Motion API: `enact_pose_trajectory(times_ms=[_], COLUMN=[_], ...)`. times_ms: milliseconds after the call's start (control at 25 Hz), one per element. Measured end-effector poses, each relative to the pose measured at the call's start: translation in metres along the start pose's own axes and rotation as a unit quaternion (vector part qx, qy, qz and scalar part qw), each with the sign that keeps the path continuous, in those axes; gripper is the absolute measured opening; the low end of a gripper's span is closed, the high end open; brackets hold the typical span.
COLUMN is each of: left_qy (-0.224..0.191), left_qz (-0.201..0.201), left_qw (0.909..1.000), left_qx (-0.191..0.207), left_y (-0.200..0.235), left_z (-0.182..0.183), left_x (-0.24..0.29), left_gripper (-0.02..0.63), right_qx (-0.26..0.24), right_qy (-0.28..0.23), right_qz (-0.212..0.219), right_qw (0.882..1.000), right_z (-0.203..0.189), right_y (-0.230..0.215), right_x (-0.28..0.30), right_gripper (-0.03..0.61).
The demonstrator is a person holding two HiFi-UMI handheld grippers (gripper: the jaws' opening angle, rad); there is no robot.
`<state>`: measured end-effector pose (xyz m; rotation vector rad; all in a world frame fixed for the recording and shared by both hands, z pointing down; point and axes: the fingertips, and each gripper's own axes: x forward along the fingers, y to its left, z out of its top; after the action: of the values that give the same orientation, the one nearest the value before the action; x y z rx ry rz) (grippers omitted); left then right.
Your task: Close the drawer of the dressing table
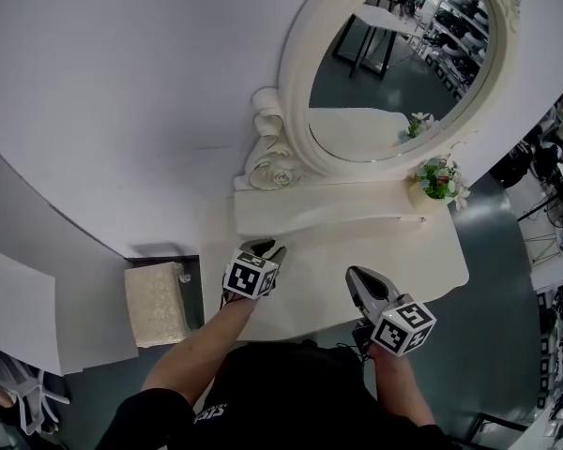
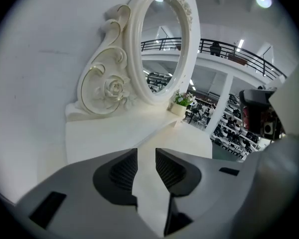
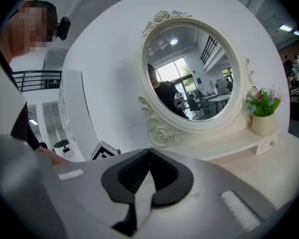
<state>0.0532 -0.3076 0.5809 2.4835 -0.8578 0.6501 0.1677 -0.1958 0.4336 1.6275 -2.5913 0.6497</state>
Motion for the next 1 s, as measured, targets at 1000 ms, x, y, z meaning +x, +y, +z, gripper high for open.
enact_pose_trajectory(times_ms=[1000], left_qy=[-0.209], left_qz=[0.002], left_qw=[0.9741], left_qx=[0.085], left_y=[-0.139], left_z=[0.205], left_x=[-0.069], left_gripper=[0.025], right_qx=[-0.100], right_qy=[-0.121], right_qz=[-0.037], right_qw=[0.987], right_z=[0.133], right_y=[-0.100], right_x=[-0.097], right_gripper=[0.009])
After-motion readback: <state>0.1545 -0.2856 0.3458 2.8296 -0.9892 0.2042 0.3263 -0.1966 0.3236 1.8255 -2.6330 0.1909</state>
